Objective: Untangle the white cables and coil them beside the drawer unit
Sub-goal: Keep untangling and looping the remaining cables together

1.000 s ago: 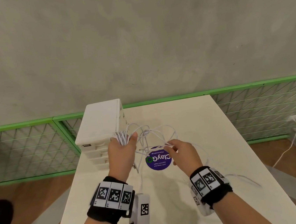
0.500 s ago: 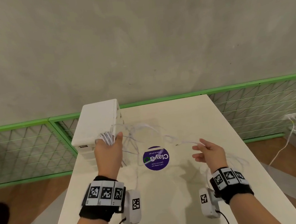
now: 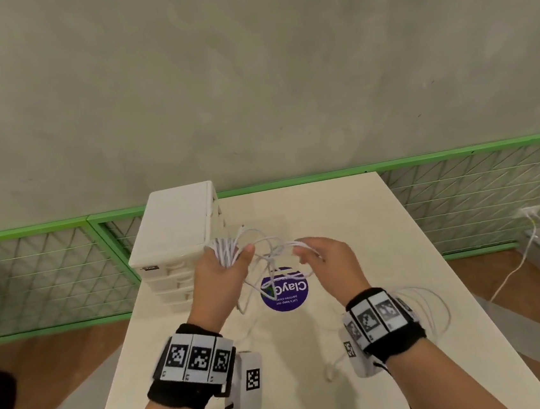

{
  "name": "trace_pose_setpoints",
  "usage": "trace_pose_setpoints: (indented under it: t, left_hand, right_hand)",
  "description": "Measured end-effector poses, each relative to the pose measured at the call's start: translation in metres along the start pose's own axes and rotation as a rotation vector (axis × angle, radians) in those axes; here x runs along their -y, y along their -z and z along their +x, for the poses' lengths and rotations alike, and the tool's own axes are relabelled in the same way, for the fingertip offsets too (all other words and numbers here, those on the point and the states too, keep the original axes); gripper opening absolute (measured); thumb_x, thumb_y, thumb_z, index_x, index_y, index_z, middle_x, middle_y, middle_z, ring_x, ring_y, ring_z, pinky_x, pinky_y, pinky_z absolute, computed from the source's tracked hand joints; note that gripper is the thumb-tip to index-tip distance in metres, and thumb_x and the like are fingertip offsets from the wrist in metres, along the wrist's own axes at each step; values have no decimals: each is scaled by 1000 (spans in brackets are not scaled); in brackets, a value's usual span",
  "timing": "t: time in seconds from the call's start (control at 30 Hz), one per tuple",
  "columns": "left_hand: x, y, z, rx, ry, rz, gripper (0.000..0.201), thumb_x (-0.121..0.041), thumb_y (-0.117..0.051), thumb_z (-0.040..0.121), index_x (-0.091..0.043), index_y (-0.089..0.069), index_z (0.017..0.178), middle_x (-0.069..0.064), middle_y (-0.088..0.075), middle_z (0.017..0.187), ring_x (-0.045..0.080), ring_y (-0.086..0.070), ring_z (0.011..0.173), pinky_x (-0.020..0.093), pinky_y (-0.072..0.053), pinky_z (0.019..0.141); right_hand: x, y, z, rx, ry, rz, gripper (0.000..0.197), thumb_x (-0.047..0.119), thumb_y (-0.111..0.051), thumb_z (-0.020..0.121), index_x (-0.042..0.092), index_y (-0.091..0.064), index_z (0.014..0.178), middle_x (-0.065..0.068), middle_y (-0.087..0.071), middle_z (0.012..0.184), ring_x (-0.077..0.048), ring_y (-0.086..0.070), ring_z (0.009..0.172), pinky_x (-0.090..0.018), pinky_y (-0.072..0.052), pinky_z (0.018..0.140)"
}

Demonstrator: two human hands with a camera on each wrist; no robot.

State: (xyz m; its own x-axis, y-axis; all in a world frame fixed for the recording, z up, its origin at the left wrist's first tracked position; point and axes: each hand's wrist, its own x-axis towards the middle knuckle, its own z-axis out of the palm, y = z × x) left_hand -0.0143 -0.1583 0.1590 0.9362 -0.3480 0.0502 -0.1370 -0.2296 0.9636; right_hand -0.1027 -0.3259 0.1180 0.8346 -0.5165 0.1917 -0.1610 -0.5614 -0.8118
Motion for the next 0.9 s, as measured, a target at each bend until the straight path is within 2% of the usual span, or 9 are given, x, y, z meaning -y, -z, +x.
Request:
trace_pose_setpoints:
  t: [0.07,0.1,0.2,0.33,0.47,0.53,0.67,0.77,0.9]
  left_hand:
    - [1,9,3,-65,25,19,27,-27,-71,83,-9,-54,73,3,-56,61,13,-51,52,23,-39,50]
    - [2,13,5,-91,34,39,27,-27,-72,82,-8,-54,76,5,-57,65,16,-53,57,25,-40,52]
    - [5,18,6,-126,12,137,29,-27,-74,81,-12,-51,72,3,-56,68,15,-52,63,26,-40,55]
    - [5,17,9,-125,66,197,34,-32,-74,80,-13,-48,70,3,-53,67,21,-51,62,30,-40,51]
    - [2,17,9,52,79,122,37,-31,-69,85,-1,-51,70,3,-56,50,15,-45,41,22,-36,39]
    - [-3,14,3,172,46,57,36,-24,-63,90,5,-55,70,-1,-54,40,11,-39,33,20,-34,38]
    - [-14,4,-8,322,-30,36,36,-24,-57,93,10,-63,82,-5,-62,46,8,-37,33,16,-34,39]
    - [-12,-3,-7,342,-50,100,27,-31,-62,90,-6,-60,78,-4,-59,47,7,-41,34,19,-36,41]
    - [-8,12,10,126,24,237,46,-43,-67,82,0,-57,94,0,-58,62,11,-48,47,24,-41,48]
  right_hand:
    - [-9,7,2,-66,-62,159,23,24,-57,91,27,-65,70,9,-58,61,-3,-51,58,-24,-41,64]
    - [-12,11,2,-89,-93,228,25,21,-57,91,28,-63,67,7,-59,62,-3,-53,58,-21,-42,63]
    - [-18,19,2,-172,-117,362,23,15,-53,93,25,-67,77,4,-68,77,6,-60,69,-7,-43,67]
    - [-21,19,1,-298,-158,423,26,13,-48,95,22,-65,76,9,-66,80,10,-57,69,-3,-41,67]
    - [-20,22,3,-239,-182,456,21,9,-45,96,16,-65,96,3,-67,88,11,-59,75,-13,-45,76]
    - [-21,22,3,-110,-178,384,28,9,-46,96,24,-60,115,0,-64,107,1,-59,97,-24,-44,92]
    - [-1,14,-6,60,-46,214,53,33,-54,92,34,-34,141,13,-46,133,0,-40,124,-22,-30,99]
    - [16,-2,-12,267,-26,226,60,46,-60,84,38,-37,139,15,-53,122,1,-51,110,-17,-37,91]
    - [-12,-8,-9,265,-96,90,19,33,-63,87,26,-69,104,8,-67,88,4,-53,69,-9,-38,65]
